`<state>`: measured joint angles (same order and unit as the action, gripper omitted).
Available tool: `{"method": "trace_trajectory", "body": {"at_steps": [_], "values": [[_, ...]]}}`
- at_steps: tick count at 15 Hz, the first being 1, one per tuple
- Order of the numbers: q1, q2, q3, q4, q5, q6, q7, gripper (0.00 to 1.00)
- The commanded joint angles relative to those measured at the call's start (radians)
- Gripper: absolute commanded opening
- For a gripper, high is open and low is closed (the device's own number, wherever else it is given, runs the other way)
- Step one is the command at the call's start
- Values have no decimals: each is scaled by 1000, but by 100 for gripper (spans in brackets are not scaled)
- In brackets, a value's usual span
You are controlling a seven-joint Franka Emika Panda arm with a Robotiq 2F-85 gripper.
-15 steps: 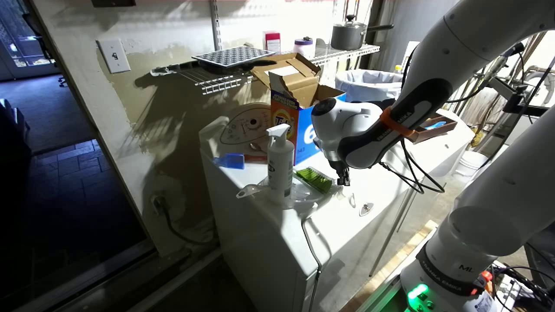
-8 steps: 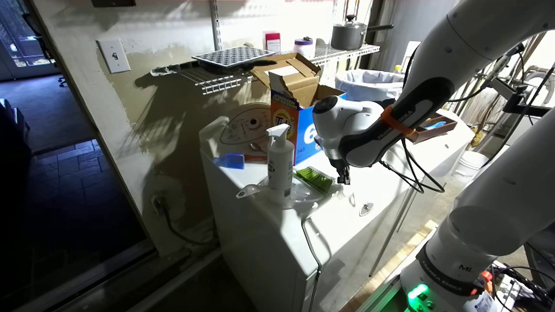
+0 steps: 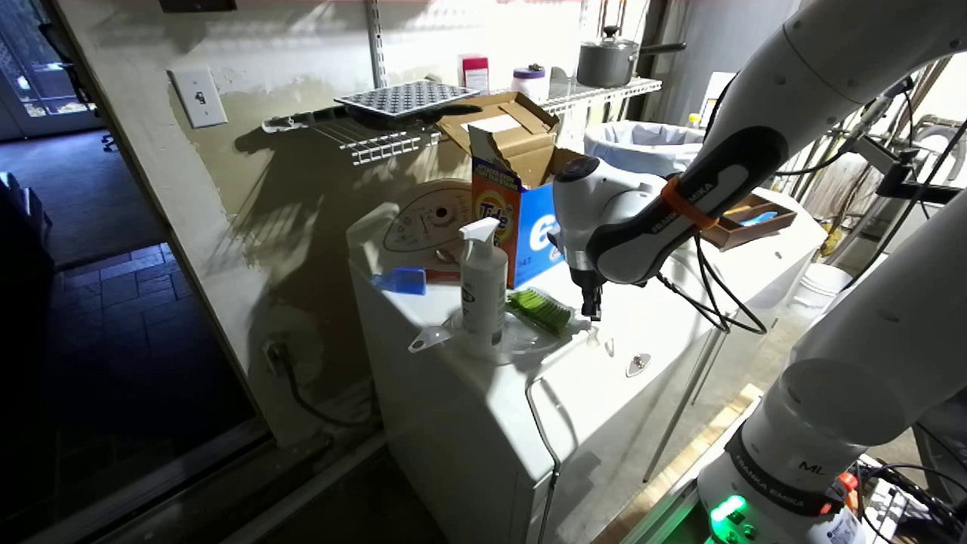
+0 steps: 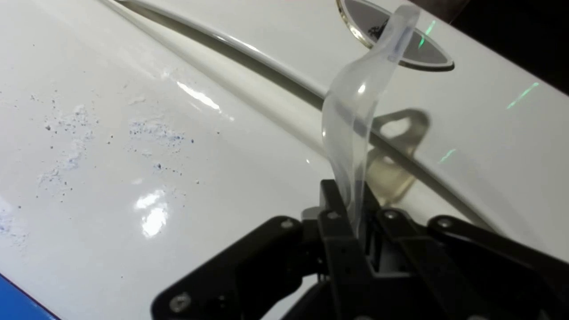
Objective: Use the hand broom to brush the white substance onto the dustpan
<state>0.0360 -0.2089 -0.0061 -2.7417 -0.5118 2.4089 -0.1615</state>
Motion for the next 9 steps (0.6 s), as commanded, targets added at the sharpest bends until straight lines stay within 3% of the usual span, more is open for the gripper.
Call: {"method": "trace_trajectory", "body": {"at_steps": [1,9], "values": [[-11,-31,-4,-5,54,18,-58,3],[-23,-56,-12,-5,64,36,-70,3]]}}
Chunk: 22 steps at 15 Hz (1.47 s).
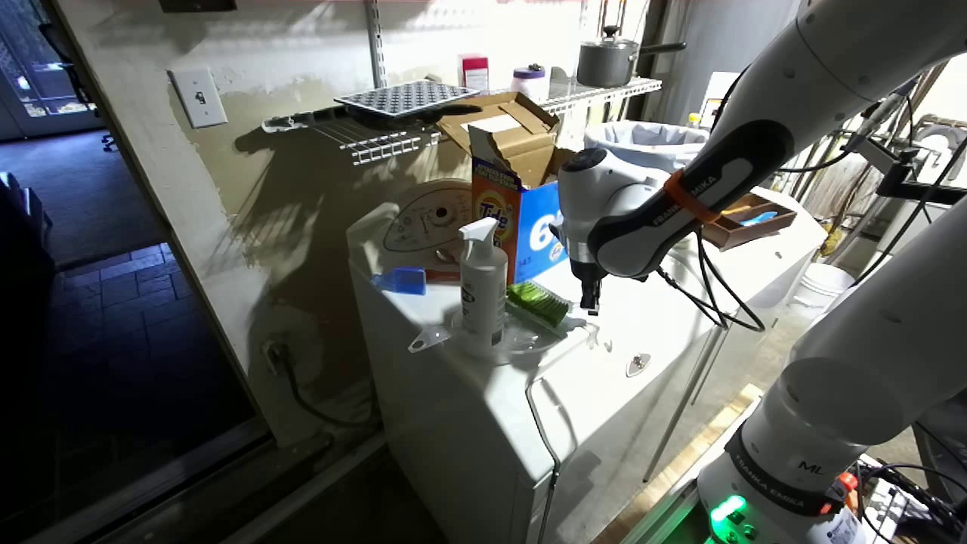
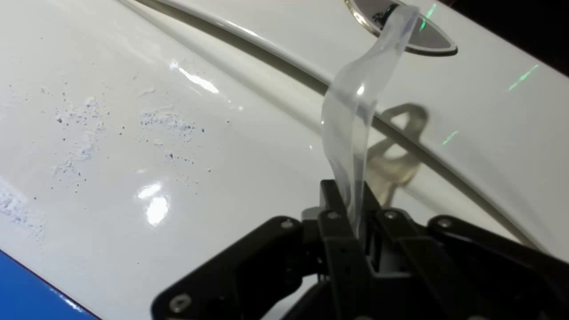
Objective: Use the hand broom to brush the white substance onto the dustpan
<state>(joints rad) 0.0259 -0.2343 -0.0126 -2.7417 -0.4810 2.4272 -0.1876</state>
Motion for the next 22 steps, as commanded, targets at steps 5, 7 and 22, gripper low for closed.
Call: {"method": "trace_trajectory", "body": {"at_steps": [5,7,22], "values": [[-69,-54,10,-6,-63,-23,28,3],[-86,-38,18,-1,-102,-51,39,3],[-49,38,11,-5,-109,-47,-14,3]]}}
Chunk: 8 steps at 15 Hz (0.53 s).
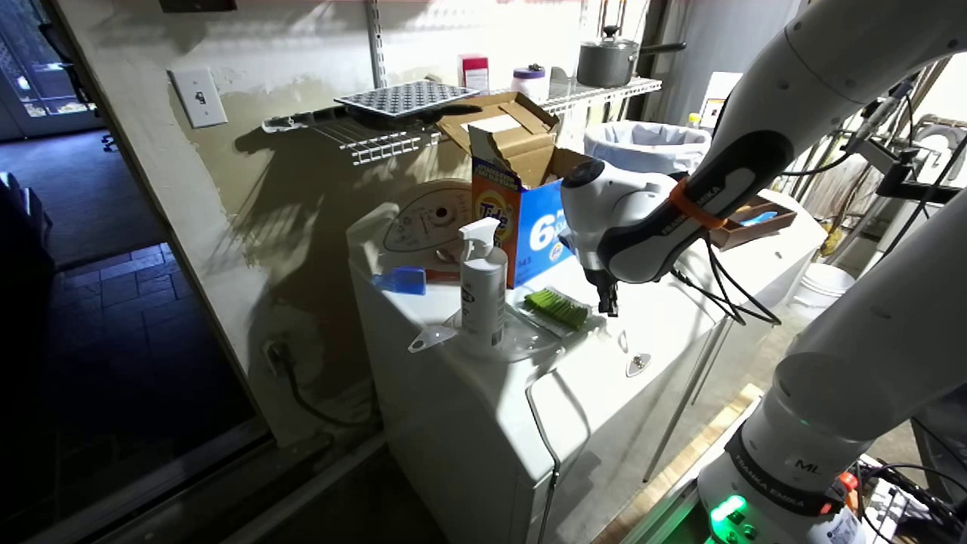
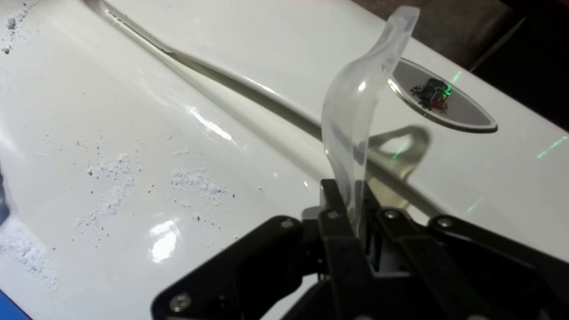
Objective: Use the hand broom to brush the white substance onto the dustpan
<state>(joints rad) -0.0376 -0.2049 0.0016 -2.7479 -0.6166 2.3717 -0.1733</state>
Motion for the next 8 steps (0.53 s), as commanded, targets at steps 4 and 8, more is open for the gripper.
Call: {"method": "trace_trajectory", "body": {"at_steps": [4,8], "values": [[29,8,-6,1,75,31,-63,3],[44,8,-4,3,156,47,-96,3]]}}
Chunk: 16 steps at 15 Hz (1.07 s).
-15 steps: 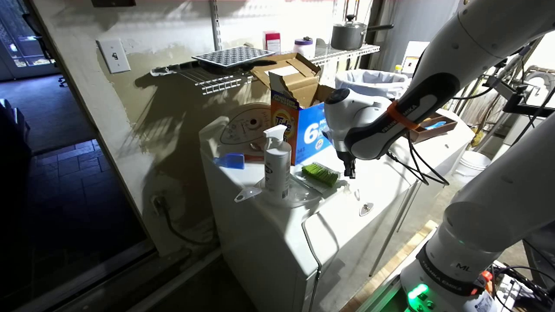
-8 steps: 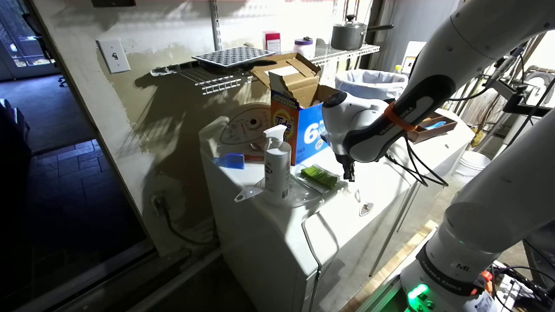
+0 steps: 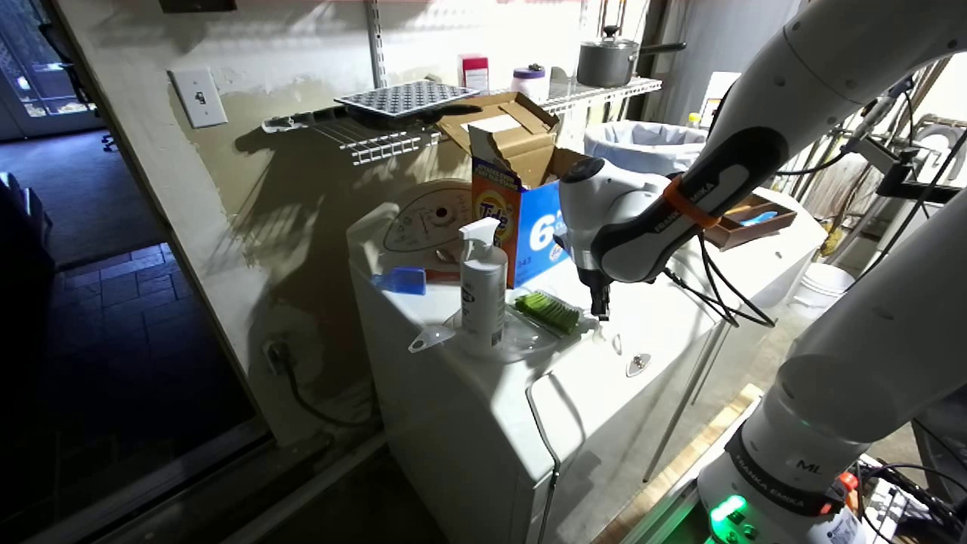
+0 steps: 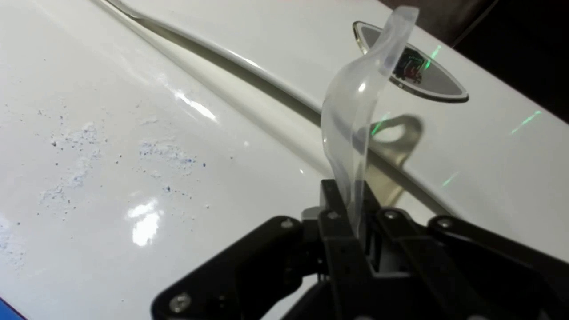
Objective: Use the hand broom to brush the white substance onto the dustpan
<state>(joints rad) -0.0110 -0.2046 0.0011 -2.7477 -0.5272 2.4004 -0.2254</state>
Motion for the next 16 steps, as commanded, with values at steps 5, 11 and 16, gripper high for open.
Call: {"method": "trace_trajectory", "body": {"at_steps": [5,11,16], "values": [[30,10,-5,5,133,22,-72,3],[31,-2,-12,2,185,37,-104,3],[26,-4,-11,2,189,44,-103,3]]}}
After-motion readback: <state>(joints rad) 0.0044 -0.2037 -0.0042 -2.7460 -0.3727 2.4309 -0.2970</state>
